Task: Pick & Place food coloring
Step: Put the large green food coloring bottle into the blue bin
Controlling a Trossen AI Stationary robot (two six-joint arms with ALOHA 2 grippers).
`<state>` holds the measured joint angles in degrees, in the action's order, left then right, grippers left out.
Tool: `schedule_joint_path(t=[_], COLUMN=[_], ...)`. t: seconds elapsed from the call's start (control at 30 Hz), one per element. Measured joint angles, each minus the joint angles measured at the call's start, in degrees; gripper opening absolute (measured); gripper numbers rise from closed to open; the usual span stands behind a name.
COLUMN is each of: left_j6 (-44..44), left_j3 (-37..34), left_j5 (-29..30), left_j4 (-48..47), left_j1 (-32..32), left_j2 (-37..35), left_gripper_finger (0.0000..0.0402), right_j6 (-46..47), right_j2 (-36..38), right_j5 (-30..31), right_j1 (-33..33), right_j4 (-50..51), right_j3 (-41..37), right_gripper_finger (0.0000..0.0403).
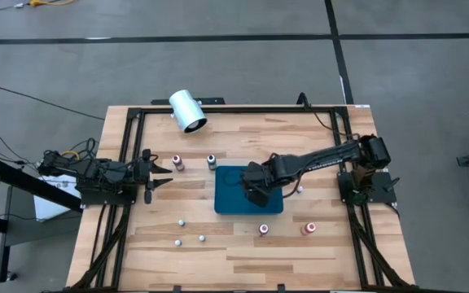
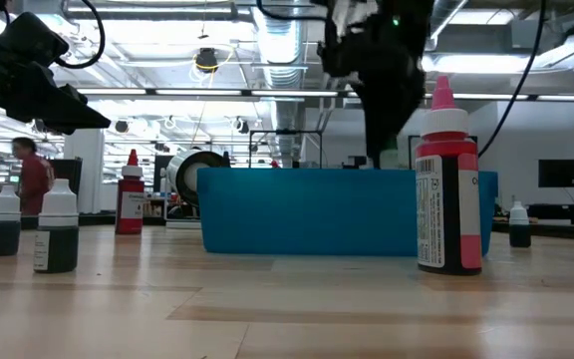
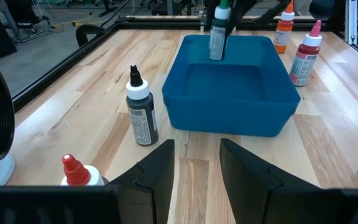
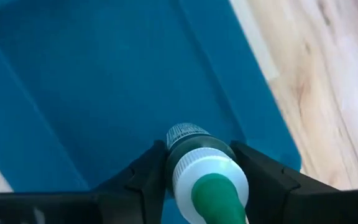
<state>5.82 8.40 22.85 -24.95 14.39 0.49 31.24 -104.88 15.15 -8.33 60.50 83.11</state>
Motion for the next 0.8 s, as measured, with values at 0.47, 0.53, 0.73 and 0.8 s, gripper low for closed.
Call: schedule_joint_path(t=[0.47,0.53,0.73,0.8], left_j6=[2.6,2.6,2.6,2.6], left_j3=[0.0,0.0,0.0,0.0], left_j5=[0.0,0.0,0.0,0.0], left_j4=[0.2,0.2,0.3,0.3], left_j1=[0.0,0.0,0.0,0.0], left_j2=[0.0,0.0,0.0,0.0], left_gripper_finger=[0.0122,0.0122,0.0122,0.0122], right_j6=[-6.9,-7.8,-8.8,-8.8], right_j2=[0.0,0.8,4.4,6.2], right_j5=[0.2,0.2,0.2,0.1], right_j1=[4.1,4.7,5.5,5.8], right_j4=[-5.1,-6.0,-11.2,-12.1], right_j3=[-8.2,-9.7,-14.3,-15.9], right_gripper_finger=[0.016,0.0166,0.0162,0.0158])
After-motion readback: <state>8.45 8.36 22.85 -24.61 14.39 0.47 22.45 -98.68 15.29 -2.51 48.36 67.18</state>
